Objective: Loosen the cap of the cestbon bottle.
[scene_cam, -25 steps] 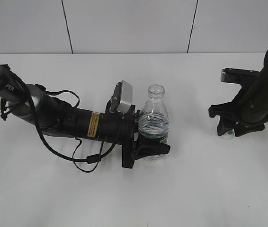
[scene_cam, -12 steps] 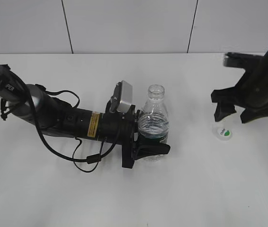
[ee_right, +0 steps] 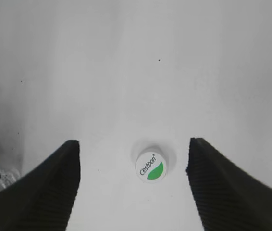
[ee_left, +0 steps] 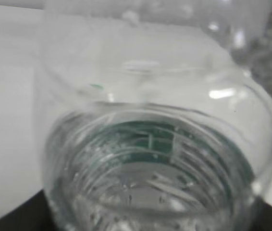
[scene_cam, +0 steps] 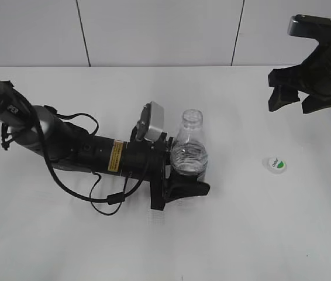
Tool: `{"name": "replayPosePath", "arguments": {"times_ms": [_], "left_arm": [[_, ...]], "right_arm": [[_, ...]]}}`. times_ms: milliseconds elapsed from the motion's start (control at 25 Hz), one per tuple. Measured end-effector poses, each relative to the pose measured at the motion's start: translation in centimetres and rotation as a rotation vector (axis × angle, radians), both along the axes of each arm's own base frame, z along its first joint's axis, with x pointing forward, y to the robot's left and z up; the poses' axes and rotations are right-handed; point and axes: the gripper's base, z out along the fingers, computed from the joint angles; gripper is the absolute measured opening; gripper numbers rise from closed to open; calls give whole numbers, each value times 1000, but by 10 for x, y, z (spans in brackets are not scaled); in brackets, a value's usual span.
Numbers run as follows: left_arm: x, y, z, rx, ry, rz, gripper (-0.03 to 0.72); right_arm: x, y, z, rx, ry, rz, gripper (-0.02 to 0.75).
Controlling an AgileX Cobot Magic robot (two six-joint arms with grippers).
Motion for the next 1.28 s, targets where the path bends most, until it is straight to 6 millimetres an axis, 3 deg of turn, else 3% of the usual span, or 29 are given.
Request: {"name": "replayPosePath", "arguments": {"times_ms": [200, 480, 920, 1280], "left_arm": [[-1, 2, -6, 41, 9, 8, 535], [-1, 1, 1, 22, 1, -1, 548], [0, -2, 63, -68, -78, -35, 548], [-3, 0, 122, -108, -131, -24, 548]], "right_arm": [[0, 0, 0, -9, -2, 18, 529], [0, 0, 0, -13, -3, 23, 529], [1, 0, 1, -14, -8, 26, 529], [11, 2, 32, -18, -23, 50, 529]]}}
